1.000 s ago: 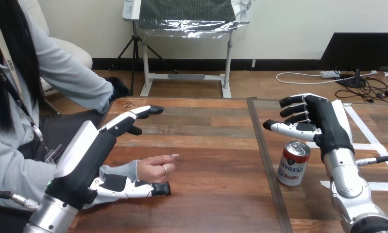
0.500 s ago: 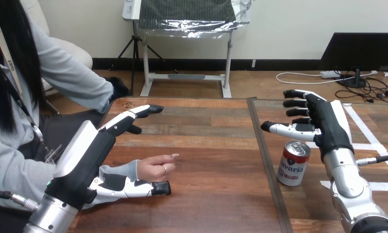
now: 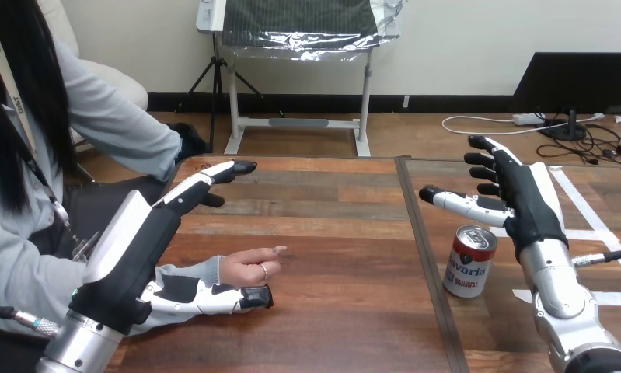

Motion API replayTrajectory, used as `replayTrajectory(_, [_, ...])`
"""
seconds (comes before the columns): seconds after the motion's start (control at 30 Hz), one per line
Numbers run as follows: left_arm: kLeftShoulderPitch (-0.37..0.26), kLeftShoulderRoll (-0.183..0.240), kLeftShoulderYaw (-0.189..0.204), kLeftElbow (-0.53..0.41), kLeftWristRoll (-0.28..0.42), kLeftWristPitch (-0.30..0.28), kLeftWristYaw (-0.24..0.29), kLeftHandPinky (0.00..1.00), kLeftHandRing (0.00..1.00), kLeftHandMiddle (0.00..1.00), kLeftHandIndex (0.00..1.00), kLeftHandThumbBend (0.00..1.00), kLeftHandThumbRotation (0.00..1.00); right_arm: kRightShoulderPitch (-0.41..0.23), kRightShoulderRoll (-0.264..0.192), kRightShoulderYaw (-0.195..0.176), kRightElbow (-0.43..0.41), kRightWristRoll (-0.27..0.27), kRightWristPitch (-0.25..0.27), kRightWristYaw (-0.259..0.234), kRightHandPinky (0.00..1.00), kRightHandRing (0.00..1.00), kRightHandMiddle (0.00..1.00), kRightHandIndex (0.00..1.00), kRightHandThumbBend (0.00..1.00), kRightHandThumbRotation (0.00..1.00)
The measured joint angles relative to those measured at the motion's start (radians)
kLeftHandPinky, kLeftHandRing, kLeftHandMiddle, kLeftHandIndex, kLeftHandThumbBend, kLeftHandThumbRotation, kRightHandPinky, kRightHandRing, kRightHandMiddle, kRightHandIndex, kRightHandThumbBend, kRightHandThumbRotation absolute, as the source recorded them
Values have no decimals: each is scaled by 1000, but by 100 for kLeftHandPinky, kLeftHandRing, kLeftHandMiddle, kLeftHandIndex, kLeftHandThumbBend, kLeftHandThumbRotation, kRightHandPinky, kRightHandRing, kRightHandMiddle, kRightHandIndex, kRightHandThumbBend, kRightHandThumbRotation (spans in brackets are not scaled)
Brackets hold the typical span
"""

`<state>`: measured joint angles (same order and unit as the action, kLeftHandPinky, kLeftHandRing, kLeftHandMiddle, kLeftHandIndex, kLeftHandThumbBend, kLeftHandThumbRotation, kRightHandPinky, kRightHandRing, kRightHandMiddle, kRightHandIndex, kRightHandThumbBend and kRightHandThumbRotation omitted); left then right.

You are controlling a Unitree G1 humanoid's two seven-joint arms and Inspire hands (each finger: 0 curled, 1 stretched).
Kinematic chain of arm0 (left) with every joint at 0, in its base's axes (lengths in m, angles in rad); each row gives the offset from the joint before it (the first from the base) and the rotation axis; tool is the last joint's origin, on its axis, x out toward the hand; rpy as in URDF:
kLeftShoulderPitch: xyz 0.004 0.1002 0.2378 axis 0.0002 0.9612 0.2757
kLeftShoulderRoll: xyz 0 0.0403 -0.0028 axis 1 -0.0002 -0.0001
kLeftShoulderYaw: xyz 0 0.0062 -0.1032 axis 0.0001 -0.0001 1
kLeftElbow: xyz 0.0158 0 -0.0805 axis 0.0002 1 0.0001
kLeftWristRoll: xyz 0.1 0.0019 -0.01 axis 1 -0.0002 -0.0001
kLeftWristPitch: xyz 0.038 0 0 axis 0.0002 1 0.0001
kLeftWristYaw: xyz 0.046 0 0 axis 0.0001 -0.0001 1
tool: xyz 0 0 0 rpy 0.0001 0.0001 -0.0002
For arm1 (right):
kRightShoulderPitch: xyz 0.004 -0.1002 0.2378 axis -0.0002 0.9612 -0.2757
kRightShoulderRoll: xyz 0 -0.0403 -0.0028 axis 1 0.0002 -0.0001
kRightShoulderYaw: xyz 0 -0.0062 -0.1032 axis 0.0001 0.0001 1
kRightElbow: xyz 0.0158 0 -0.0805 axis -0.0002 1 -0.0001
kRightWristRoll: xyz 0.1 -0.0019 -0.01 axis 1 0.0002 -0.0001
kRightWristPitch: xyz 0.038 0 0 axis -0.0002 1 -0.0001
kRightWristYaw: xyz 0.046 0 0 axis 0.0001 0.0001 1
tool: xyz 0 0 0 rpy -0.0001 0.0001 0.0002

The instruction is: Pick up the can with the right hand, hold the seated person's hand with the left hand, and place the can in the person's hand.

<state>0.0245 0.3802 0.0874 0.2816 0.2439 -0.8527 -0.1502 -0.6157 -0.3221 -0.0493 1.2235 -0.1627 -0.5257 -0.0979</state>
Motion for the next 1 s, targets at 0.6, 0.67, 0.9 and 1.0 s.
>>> replayTrajectory(0.6, [1, 0, -7, 0, -13, -5, -9, 75, 86, 86, 85, 100, 33, 55, 0, 2, 3, -7, 0, 3, 83, 87, 86, 92, 100, 42])
replayTrajectory(0.67, [1, 0, -9, 0, -20, -7, -11, 75, 86, 86, 85, 100, 33, 63, 0, 2, 3, -8, 0, 3, 83, 87, 86, 92, 100, 42])
replayTrajectory(0.9, [1, 0, -15, 0, -47, -19, -21, 75, 86, 87, 85, 100, 32, 87, 1, 2, 7, -8, 0, 3, 84, 87, 87, 92, 100, 43])
replayTrajectory(1.0, [1, 0, -15, 0, -50, -25, -23, 75, 86, 87, 85, 100, 32, 97, 1, 1, 7, -7, 0, 3, 84, 87, 87, 92, 100, 43])
